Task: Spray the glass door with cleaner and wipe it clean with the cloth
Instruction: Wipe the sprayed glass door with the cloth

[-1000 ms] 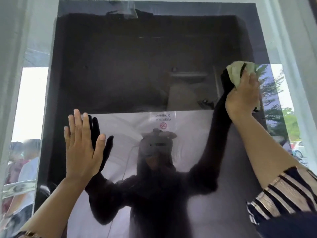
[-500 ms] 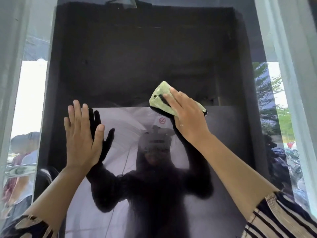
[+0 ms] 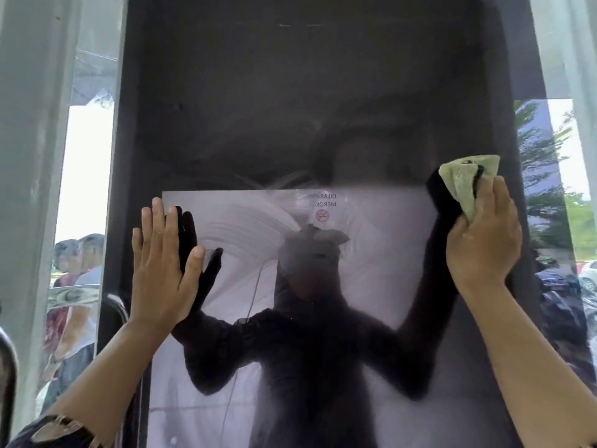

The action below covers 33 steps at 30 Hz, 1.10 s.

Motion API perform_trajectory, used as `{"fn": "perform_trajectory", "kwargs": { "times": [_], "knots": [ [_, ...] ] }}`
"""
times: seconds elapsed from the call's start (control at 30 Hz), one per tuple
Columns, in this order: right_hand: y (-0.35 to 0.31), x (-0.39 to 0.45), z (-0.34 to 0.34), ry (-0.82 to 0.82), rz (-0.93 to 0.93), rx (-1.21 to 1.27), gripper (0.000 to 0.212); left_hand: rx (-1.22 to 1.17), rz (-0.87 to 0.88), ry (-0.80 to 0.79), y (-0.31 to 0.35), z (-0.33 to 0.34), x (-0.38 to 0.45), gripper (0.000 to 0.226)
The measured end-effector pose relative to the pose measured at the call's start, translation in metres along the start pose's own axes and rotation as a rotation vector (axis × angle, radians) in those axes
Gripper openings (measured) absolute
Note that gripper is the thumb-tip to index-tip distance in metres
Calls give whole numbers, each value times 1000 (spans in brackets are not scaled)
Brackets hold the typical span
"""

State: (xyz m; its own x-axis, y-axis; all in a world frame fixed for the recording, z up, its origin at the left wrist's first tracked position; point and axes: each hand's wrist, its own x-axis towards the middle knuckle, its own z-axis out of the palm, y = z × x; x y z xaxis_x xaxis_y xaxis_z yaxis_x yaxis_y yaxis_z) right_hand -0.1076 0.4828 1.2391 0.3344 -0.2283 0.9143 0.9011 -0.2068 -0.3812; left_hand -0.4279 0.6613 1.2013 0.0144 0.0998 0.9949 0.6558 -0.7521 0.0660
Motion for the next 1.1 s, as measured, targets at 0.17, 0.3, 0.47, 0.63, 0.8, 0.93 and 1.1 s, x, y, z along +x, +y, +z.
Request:
{"fn": "perform_trajectory", "kwargs": {
  "times": [0.17, 0.3, 0.47, 0.63, 0.8, 0.93, 1.1],
  "knots": [
    [-38, 11, 15, 22, 40, 45, 59, -59, -7, 34, -4, 3, 0, 66],
    [-79, 17, 26, -50, -127, 3, 60, -92, 7, 62, -3, 6, -3, 66],
    [-135, -4, 40, -137, -412, -41, 55, -72, 17, 53, -4, 6, -3, 66],
    [-146, -68, 38, -211, -737, 95, 60, -155, 11, 58, -6, 5, -2, 58],
    [-102, -135, 25, -299, -1096, 125, 54, -265, -21, 57, -12, -3, -7, 57],
    [-65, -152, 7, -341, -1305, 72, 46, -207, -21, 32, -10, -6, -26, 57],
    [-27, -120, -2, -182, -1074, 37, 45, -156, -29, -24, -7, -3, -52, 57]
  ]
}}
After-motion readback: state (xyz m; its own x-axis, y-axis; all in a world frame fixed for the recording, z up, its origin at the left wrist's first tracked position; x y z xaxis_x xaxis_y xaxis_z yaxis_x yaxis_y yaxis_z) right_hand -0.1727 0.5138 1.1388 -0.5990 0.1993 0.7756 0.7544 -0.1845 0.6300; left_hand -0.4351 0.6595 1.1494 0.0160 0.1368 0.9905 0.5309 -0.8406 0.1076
